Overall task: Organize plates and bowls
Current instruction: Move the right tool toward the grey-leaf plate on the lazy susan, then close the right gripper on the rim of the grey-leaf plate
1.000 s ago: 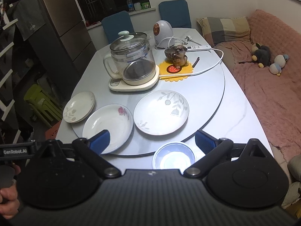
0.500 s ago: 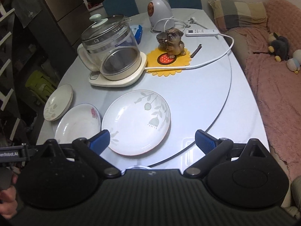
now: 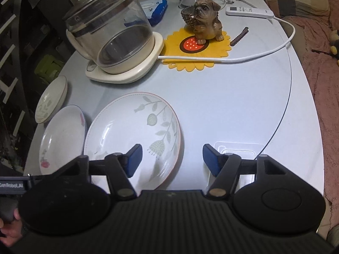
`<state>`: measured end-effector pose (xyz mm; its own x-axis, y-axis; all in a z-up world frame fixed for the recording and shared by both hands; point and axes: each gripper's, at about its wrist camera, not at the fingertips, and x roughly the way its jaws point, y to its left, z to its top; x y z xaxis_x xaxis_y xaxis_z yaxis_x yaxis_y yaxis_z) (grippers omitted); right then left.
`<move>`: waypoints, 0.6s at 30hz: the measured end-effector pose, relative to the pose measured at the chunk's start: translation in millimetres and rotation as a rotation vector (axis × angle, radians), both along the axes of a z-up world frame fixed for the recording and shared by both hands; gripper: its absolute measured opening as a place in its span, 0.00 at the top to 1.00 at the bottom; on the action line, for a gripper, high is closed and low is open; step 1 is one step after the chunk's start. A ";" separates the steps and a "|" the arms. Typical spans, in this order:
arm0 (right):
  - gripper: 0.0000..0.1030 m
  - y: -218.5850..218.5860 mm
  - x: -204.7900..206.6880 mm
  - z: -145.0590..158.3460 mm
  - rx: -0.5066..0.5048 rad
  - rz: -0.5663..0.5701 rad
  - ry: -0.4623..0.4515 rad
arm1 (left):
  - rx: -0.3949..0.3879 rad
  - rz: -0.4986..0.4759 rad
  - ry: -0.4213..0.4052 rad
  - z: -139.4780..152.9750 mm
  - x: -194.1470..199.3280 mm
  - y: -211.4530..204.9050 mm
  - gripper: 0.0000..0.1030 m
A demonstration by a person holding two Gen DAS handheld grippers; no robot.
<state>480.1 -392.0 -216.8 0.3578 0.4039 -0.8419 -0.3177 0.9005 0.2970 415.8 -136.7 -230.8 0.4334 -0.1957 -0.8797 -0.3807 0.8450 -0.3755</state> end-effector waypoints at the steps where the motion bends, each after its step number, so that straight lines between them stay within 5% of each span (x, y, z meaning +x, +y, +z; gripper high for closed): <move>1: 0.45 0.5 4.7 -4.5 -0.003 0.007 0.006 | -0.005 0.006 0.003 -3.9 2.7 -0.8 0.21; 12: 0.47 17.7 48.6 -31.7 0.016 0.101 0.028 | -0.048 0.062 0.054 -33.7 18.7 -8.2 0.47; 18: 0.65 26.4 66.7 -43.8 0.052 0.142 0.045 | -0.071 0.095 0.052 -42.4 25.0 -6.7 0.58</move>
<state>546.8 -365.6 -260.6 0.2564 0.4908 -0.8327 -0.4258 0.8308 0.3585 440.8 -143.5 -273.2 0.4075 -0.2181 -0.8868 -0.4785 0.7761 -0.4108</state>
